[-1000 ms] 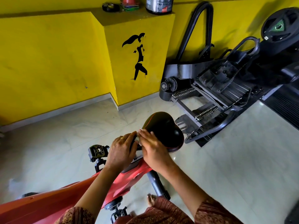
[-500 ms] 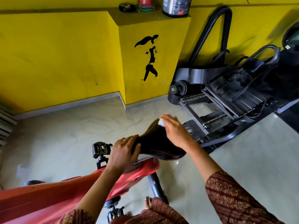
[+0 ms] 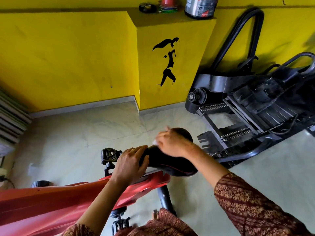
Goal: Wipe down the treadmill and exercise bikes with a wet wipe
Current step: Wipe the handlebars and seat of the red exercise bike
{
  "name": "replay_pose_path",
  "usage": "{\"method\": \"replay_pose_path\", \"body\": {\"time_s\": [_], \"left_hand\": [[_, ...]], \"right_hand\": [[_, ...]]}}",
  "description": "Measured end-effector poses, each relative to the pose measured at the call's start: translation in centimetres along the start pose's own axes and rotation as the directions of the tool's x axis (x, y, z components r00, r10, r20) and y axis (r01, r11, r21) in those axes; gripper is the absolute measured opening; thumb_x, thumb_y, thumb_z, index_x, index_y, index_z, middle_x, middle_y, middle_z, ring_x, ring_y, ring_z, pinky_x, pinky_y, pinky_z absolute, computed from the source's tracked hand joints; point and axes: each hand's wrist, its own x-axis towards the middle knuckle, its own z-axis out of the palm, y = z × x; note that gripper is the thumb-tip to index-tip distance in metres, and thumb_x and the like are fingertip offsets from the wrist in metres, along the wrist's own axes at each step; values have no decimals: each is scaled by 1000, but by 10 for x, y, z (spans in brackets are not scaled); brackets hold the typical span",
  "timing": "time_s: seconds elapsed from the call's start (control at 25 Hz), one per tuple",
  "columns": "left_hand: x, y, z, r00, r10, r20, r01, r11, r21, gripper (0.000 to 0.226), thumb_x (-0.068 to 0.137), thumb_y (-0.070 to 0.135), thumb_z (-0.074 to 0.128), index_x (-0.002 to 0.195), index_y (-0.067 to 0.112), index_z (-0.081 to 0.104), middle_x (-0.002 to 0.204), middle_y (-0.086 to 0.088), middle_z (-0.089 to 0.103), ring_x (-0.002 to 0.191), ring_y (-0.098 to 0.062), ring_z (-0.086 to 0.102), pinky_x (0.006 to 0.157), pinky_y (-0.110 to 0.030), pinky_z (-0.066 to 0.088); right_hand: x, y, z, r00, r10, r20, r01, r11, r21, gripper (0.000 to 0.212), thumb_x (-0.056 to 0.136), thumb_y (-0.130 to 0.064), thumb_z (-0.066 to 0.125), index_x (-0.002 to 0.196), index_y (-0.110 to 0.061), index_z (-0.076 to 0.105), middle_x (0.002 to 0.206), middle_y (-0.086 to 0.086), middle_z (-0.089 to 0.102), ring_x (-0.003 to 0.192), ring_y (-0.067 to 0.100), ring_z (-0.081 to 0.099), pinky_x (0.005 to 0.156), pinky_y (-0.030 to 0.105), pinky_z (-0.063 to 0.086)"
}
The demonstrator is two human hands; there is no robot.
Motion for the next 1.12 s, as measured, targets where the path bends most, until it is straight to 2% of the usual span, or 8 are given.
{"method": "replay_pose_path", "body": {"time_s": [0.12, 0.32, 0.52, 0.72, 0.88, 0.96, 1.04, 1.12], "left_hand": [[5, 2, -1, 998, 57, -21, -56, 996, 64, 42, 85, 31, 41, 101, 4, 69, 90, -10, 72, 76, -29, 69, 70, -33, 55], [21, 14, 15, 993, 116, 20, -117, 991, 71, 48, 91, 35, 41, 118, 2, 63, 115, -14, 67, 104, -29, 65, 89, -44, 53], [22, 20, 24, 986, 140, 86, -151, 980, 129, 52, 93, 39, 37, 123, 4, 61, 119, -12, 65, 102, -26, 66, 79, -38, 55], [20, 20, 24, 988, 115, 99, -127, 984, 129, 61, 99, 47, 21, 128, 7, 57, 125, -10, 62, 106, -26, 65, 80, -40, 55], [18, 19, 23, 985, 140, 101, -152, 981, 124, 60, 99, 46, 23, 127, 5, 58, 125, -11, 62, 104, -26, 66, 80, -37, 55], [18, 19, 22, 986, 137, 94, -149, 978, 143, 60, 99, 45, 23, 126, 5, 59, 123, -12, 63, 101, -27, 67, 78, -37, 56], [18, 21, 22, 987, 134, 87, -146, 977, 153, 58, 98, 43, 26, 125, 5, 60, 122, -12, 63, 100, -27, 67, 77, -37, 56], [18, 22, 23, 988, 132, 75, -142, 977, 157, 55, 96, 41, 30, 125, 5, 60, 122, -12, 64, 98, -28, 68, 76, -37, 56]], "right_hand": [[-1, -1, 1, 994, -96, -42, 97, 995, 19, 33, 99, -18, 36, 113, -7, 63, 122, 6, 62, 115, 18, 54, 118, 39, 3], [-48, 56, 4, 858, 453, -243, -377, 876, 301, 39, 102, -18, 33, 139, -8, 44, 145, 11, 43, 132, 29, 39, 110, 39, 28], [-88, 0, 55, 880, 149, -450, -28, 964, 264, 44, 93, -18, 37, 132, -4, 52, 144, 3, 40, 137, 18, 29, 115, 38, 22], [-32, 27, 11, 834, 427, -350, -347, 898, 271, 44, 100, -13, 32, 142, -2, 36, 155, 12, 23, 144, 26, 20, 117, 36, 10], [-88, -13, 51, 910, 73, -407, -5, 986, 165, 48, 93, -20, 31, 133, -4, 52, 147, 4, 40, 139, 19, 31, 116, 35, 11], [-104, 6, 52, 860, 218, -461, -113, 963, 245, 46, 94, -20, 31, 131, -6, 54, 146, 1, 40, 138, 18, 34, 117, 30, 12], [-92, 31, 43, 766, 522, -375, -357, 831, 426, 42, 101, -16, 30, 139, -5, 44, 151, 7, 33, 142, 21, 28, 119, 30, 11], [-79, 25, 41, 696, 642, -322, -458, 742, 490, 41, 102, -13, 32, 141, -1, 38, 151, 14, 31, 142, 25, 25, 118, 36, 18]]}}
